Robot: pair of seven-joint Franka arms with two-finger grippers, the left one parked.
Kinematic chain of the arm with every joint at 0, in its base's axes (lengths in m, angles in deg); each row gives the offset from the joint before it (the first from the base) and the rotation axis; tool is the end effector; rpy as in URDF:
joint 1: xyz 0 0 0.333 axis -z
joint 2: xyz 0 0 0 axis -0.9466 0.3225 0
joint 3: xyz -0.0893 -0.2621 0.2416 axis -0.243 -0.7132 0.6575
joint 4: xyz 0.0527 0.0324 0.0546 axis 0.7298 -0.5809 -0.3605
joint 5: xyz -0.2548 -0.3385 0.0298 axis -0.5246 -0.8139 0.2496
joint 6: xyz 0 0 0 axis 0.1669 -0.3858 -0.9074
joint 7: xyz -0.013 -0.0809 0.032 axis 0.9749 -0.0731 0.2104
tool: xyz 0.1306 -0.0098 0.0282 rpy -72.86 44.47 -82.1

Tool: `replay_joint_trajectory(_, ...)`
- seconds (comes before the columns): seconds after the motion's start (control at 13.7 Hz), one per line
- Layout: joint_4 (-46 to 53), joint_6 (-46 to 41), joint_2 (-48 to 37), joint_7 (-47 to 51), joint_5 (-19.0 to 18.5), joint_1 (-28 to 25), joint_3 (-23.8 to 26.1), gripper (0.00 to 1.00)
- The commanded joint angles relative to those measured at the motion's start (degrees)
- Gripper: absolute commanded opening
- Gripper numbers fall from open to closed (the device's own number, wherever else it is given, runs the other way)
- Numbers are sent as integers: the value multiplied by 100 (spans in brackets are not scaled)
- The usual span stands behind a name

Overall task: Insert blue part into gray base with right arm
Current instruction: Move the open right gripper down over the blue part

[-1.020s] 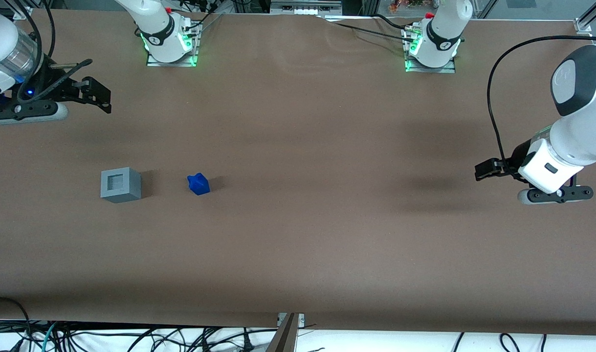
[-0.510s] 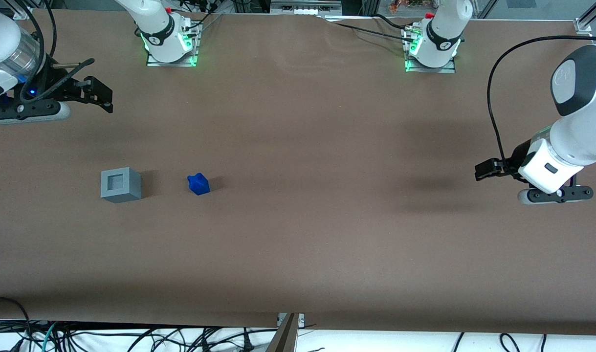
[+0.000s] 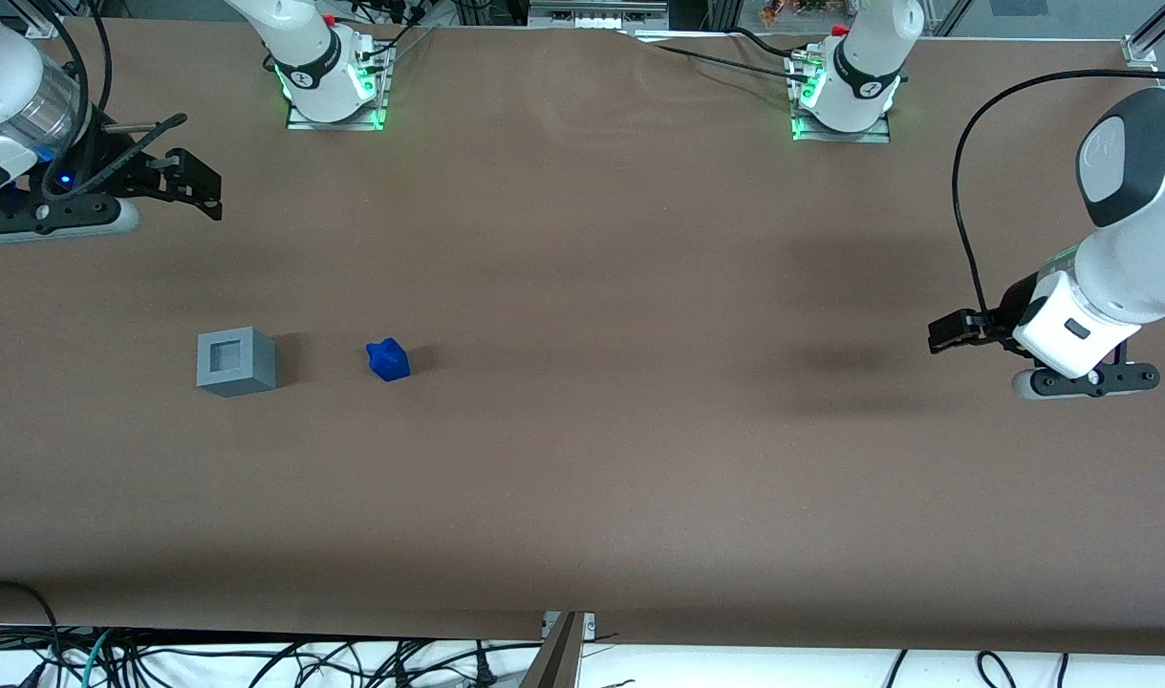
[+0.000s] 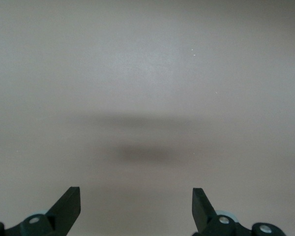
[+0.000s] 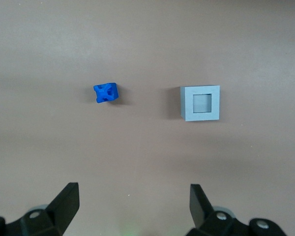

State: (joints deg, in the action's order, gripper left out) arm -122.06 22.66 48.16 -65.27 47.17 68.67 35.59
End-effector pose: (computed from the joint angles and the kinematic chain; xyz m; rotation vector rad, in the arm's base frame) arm 0.5703 0.0950 0.6309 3.1185 0.1955 -0.0773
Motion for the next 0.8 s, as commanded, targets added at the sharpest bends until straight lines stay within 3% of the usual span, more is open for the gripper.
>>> replay_joint_trajectory(0.0,-49,-9,-6,99,106,6,91,99)
replay_joint_trajectory(0.22,-259,218,47,493,229,-99,161,99)
replay_joint_trajectory(0.73,-1488,1808,187,1294,229,-126,732,99)
